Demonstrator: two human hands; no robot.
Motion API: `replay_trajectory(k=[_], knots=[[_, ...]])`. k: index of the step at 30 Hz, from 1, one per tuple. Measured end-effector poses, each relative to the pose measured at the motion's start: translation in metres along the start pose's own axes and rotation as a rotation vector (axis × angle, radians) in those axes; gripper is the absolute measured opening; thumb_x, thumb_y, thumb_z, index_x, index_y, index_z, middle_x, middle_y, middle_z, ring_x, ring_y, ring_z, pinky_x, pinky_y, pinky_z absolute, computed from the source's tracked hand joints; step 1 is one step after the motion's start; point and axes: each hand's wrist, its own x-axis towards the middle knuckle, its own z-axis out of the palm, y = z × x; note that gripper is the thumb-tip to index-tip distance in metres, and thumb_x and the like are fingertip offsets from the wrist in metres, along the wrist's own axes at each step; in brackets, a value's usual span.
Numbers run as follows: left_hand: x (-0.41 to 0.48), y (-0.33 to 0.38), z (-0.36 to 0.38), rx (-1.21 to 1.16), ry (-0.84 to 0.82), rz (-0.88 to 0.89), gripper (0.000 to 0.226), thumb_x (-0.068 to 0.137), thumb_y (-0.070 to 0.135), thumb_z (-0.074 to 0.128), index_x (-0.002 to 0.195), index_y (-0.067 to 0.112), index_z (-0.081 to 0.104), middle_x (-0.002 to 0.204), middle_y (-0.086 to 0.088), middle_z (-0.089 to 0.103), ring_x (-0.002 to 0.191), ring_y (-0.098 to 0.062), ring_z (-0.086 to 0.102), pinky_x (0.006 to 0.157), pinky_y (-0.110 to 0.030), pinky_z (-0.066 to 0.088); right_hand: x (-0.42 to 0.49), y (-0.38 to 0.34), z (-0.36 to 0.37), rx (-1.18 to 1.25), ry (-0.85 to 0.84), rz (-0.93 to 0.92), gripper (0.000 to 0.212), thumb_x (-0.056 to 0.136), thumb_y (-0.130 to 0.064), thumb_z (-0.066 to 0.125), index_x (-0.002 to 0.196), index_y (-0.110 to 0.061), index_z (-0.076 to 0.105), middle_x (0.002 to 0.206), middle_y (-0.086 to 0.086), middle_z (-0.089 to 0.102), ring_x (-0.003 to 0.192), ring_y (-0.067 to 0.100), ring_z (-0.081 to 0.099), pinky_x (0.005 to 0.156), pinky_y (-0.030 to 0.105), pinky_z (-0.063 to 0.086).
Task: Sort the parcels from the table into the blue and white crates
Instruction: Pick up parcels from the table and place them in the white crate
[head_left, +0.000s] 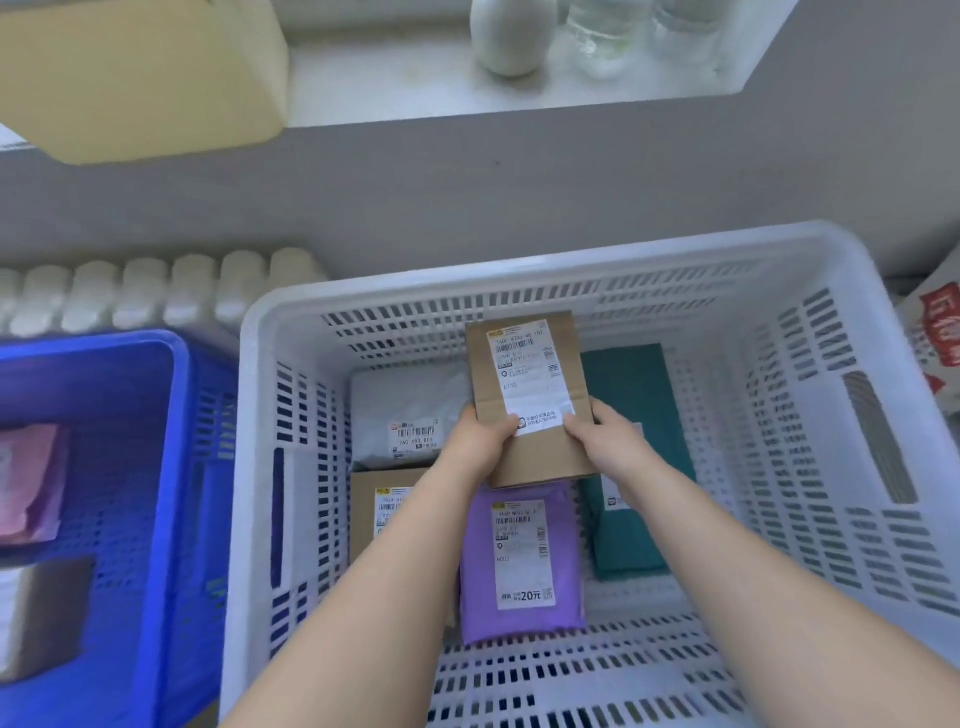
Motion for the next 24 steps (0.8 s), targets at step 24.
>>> replay_trajectory(k=[24], knots=[[-0.008, -0.015, 0.012, 0.268, 0.073, 0.109, 0.049, 0.098, 0.026, 0.051, 0.146, 0.022, 0.039, 0.136, -0.004, 0.06, 0.121, -0.028, 0.058, 0.104, -0.04, 0.046, -0.007, 0.006, 0.002, -0.133, 0.18, -0.031, 0.032, 0.1, -0.026, 0.052, 0.131, -0.021, 0.054, 0.12, -0.002, 0.062, 0.106, 0.021, 0.059, 0.093, 0.038, 0.049]])
